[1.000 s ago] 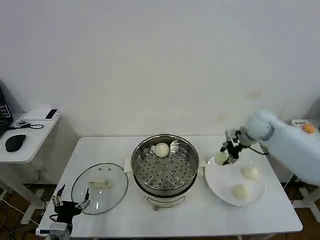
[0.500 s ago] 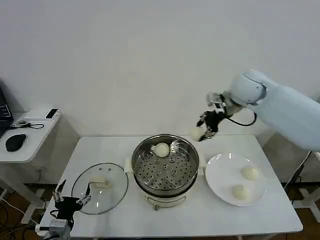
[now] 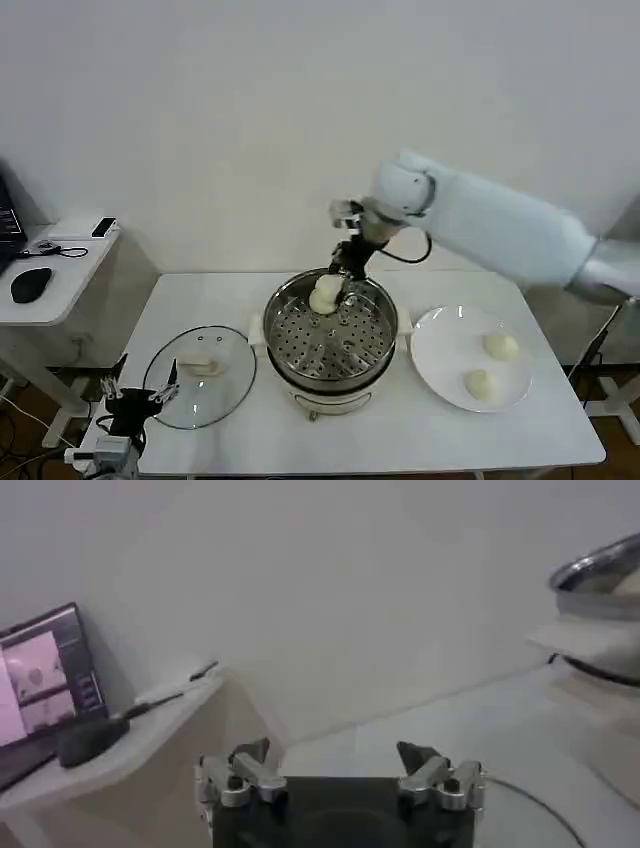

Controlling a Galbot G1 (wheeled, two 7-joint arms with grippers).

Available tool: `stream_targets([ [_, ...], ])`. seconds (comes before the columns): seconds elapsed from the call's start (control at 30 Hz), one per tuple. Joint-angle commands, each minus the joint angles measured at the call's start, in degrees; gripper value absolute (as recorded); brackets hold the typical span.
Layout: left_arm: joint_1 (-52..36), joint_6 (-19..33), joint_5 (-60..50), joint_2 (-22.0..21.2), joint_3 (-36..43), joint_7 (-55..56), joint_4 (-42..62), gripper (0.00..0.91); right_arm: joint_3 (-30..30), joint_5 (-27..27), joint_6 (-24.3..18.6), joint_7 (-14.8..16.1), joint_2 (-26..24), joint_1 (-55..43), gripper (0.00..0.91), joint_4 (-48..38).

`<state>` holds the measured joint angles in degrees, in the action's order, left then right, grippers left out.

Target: Take steamed baozi put them in steamer then cover it.

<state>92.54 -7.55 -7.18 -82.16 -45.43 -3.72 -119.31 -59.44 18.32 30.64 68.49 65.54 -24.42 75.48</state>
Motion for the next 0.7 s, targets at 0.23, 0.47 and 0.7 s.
stream_targets([
  [0.23,-0.8,0.0,0.1,-0.3,0.6,0.1,0.5,0.907,-2.1,-3.2,-0.1,-1.5,10.9,5.2,0.615,-8.3],
  [0.47,-1.6,0.0,0.3,0.0,0.6,0.1,1.9,0.907,-2.1,-4.1,-0.3,-2.5,12.4,6.0,0.615,-9.7],
  [0.7,-1.5,0.0,0.5,0.1,0.6,0.1,1.9,0.907,-1.9,-4.5,-0.1,-3.5,12.1,6.0,0.907,-9.4],
])
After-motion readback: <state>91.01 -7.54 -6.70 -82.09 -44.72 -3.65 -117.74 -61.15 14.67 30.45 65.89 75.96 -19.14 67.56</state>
